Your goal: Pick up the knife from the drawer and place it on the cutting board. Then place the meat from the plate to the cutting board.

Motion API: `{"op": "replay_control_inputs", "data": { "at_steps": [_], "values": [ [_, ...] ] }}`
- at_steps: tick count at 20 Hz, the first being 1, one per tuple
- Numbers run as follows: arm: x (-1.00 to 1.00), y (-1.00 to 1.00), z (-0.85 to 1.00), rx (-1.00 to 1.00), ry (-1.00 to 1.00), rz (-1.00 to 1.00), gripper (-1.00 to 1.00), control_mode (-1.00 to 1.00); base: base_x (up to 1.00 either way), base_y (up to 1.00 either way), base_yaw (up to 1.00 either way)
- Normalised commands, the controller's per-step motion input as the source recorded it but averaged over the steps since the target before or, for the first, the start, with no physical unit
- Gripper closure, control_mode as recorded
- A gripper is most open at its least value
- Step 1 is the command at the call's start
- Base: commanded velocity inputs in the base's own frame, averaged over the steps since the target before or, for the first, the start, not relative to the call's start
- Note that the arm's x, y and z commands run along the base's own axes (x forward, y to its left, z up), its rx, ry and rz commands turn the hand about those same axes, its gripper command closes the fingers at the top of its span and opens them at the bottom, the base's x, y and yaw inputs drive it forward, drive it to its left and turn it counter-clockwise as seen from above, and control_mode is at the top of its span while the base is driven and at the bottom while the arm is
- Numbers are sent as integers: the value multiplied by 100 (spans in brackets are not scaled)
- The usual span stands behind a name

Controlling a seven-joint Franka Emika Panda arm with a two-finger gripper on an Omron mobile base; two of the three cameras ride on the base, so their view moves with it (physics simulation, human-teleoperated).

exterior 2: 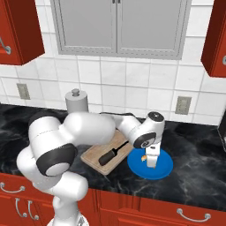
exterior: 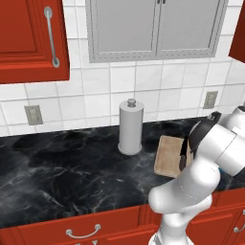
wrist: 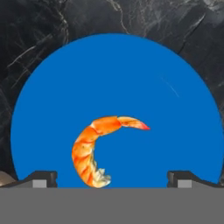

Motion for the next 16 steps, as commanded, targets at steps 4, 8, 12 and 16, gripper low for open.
{"op": "replay_control_inputs", "data": {
  "at_steps": [4, 8, 12, 16],
  "values": [
    [1, 0, -21, 0, 0, 0, -100, -100, 0, 0, 0],
    [2, 0, -19, 0, 0, 0, -100, -100, 0, 0, 0],
    [10, 0, -16, 0, 0, 0, -100, -100, 0, 0, 0],
    [20, -1, -9, 0, 1, 0, -100, -100, 0, 0, 0]
  ]
}}
